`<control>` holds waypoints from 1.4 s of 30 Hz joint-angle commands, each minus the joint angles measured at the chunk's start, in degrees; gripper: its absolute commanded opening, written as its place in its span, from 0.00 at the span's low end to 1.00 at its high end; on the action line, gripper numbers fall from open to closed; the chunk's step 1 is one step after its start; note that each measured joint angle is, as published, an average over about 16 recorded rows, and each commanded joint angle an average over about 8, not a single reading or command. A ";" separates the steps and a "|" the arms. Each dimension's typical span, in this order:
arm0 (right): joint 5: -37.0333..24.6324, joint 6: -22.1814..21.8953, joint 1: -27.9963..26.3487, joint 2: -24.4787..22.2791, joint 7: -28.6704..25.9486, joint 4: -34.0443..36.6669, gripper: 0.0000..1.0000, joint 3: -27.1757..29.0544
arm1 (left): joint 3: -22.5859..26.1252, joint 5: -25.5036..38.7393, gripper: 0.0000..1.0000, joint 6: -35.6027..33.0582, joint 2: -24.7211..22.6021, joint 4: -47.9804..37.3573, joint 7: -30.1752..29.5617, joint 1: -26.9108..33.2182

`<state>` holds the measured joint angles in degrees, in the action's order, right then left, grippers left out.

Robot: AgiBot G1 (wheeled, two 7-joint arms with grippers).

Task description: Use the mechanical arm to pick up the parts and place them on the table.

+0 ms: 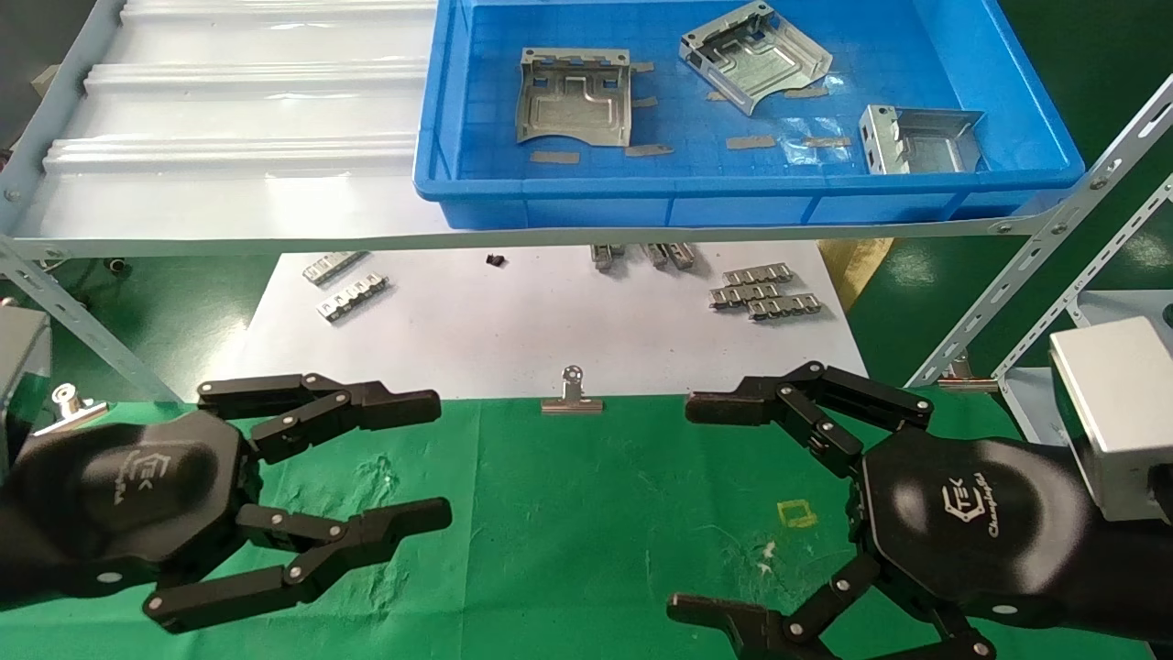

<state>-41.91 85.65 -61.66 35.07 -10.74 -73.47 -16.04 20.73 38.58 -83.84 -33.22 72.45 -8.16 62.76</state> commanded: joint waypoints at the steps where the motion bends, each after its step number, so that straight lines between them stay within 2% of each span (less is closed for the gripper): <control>1: 0.00 0.00 0.00 0.00 0.00 0.00 1.00 0.00 | 0.00 0.00 0.00 0.00 0.00 0.00 0.00 0.00; 21: -0.16 -0.10 -0.13 -0.04 0.07 -0.02 1.00 0.03 | 0.00 0.00 0.00 0.00 0.00 0.00 0.00 0.00; 25: -1.58 -1.43 -2.49 0.54 -0.32 0.40 1.00 -0.13 | 0.00 0.00 0.00 0.00 0.00 0.00 0.00 0.00; 28: -3.98 -3.71 -7.08 2.22 -1.36 2.10 1.00 -0.70 | 0.00 0.00 0.00 0.00 0.00 -0.01 0.00 0.00; 32: -9.46 -8.17 -16.44 6.39 -3.33 7.96 1.00 -2.57 | 0.01 0.00 0.00 -0.01 0.00 -0.01 0.01 0.01; 37: -18.72 -14.75 -29.04 13.54 -4.61 20.51 1.00 -6.36 | 0.01 0.00 0.00 -0.01 0.00 -0.01 0.01 0.01; 42: -27.32 -22.38 -39.53 21.91 -3.58 36.41 1.00 -10.22 | 0.01 -0.01 0.00 -0.01 0.00 -0.01 0.01 0.01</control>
<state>-68.51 63.20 -100.02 56.66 -13.95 -37.38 -26.03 20.75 38.57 -83.85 -33.22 72.44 -8.15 62.77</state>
